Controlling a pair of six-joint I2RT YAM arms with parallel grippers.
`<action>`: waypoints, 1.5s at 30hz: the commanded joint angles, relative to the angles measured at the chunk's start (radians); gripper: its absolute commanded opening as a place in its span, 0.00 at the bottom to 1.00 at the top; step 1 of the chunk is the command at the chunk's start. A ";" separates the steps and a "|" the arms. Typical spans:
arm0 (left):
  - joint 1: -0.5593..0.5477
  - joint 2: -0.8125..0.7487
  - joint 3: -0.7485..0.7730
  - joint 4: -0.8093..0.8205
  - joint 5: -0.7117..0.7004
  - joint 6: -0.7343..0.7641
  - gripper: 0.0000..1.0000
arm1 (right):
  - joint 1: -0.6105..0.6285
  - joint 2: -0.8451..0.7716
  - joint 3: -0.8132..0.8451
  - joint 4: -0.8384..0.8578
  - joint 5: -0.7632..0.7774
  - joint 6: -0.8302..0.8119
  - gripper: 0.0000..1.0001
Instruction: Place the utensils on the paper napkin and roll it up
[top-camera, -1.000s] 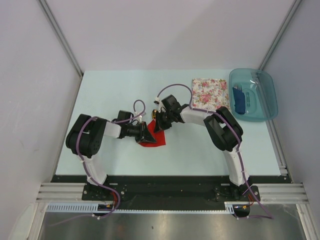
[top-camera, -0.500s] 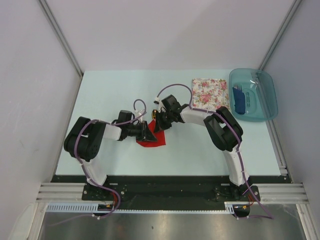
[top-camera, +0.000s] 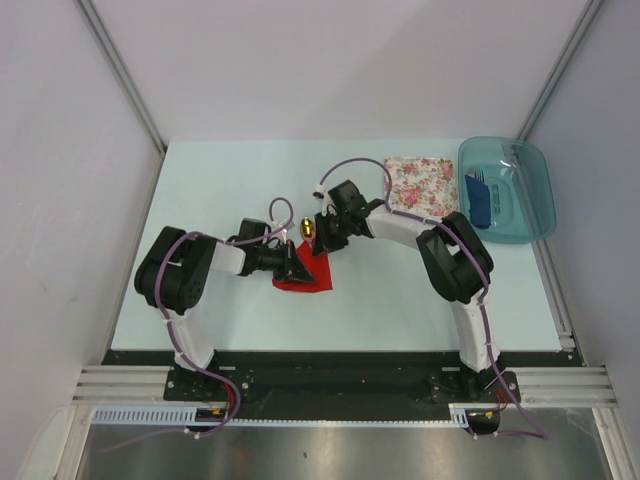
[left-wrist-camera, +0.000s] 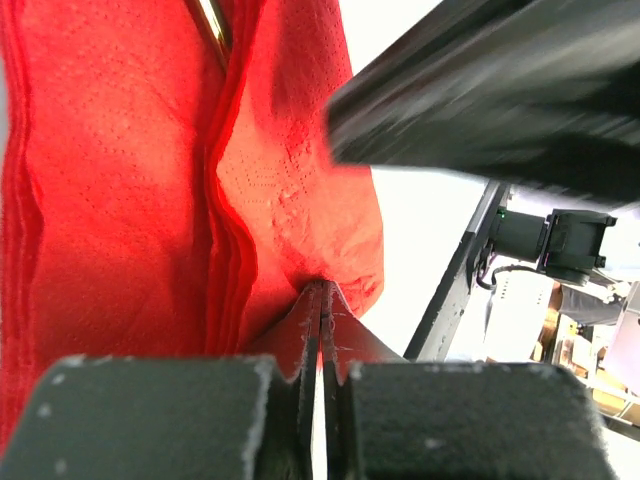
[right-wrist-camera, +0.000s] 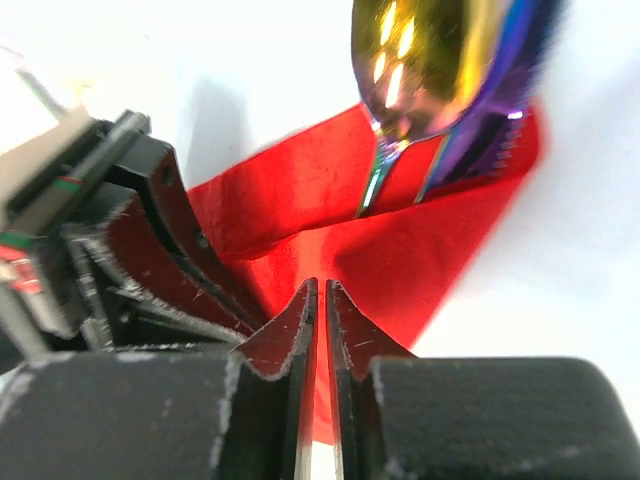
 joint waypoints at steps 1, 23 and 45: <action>-0.009 0.030 -0.006 -0.073 -0.131 0.075 0.00 | -0.014 -0.088 0.059 -0.033 0.062 -0.051 0.10; -0.010 -0.005 0.002 -0.086 -0.121 0.088 0.07 | 0.037 0.099 0.057 -0.050 0.154 -0.155 0.00; 0.286 -0.258 -0.066 -0.511 -0.167 0.258 0.75 | 0.031 0.116 -0.012 -0.019 0.103 -0.123 0.00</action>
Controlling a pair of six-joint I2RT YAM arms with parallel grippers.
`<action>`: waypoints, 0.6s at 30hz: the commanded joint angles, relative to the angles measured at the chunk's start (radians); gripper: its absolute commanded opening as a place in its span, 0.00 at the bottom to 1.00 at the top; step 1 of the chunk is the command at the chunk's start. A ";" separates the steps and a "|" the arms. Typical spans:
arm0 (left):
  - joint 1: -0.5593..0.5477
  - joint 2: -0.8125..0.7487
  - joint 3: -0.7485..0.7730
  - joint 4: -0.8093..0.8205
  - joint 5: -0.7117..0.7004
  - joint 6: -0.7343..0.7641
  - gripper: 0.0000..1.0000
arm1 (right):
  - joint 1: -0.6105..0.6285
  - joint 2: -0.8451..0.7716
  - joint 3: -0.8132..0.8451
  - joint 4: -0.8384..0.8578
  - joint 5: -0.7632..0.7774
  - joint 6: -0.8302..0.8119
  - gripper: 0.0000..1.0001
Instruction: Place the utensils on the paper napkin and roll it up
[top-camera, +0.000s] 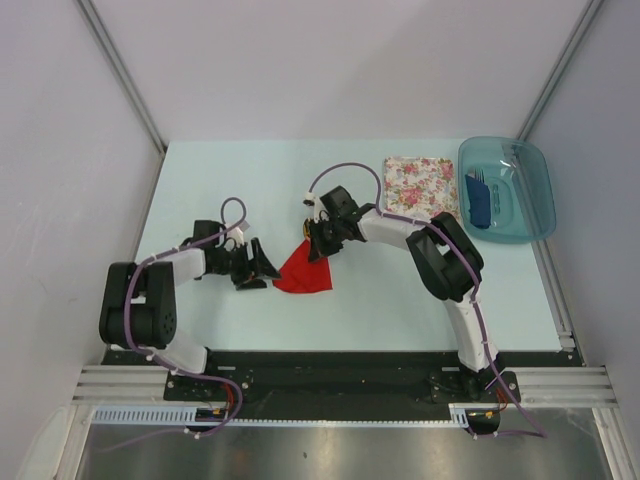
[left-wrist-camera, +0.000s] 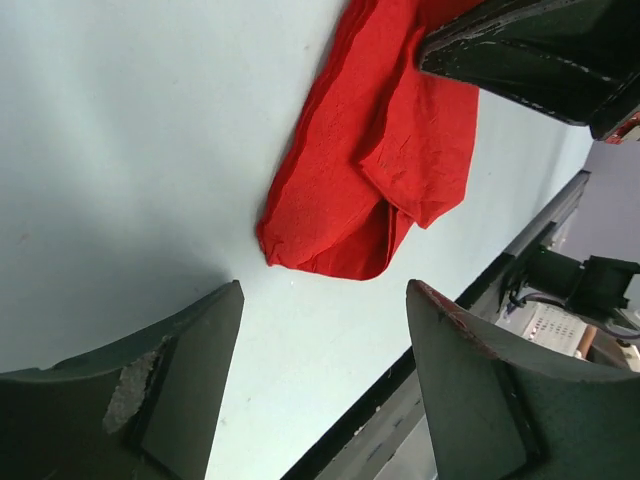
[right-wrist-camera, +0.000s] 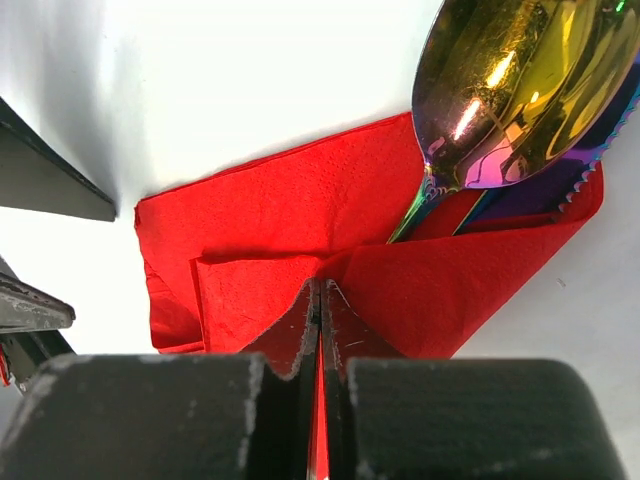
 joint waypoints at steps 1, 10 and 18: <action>0.001 0.066 -0.017 -0.003 -0.021 -0.009 0.74 | -0.003 0.062 -0.046 -0.013 0.083 -0.019 0.00; -0.140 0.251 0.051 0.259 0.071 -0.156 0.73 | -0.007 0.070 -0.048 -0.004 0.077 -0.001 0.00; -0.174 0.268 0.157 0.383 -0.011 -0.154 0.75 | -0.004 0.071 -0.048 -0.004 0.069 -0.005 0.00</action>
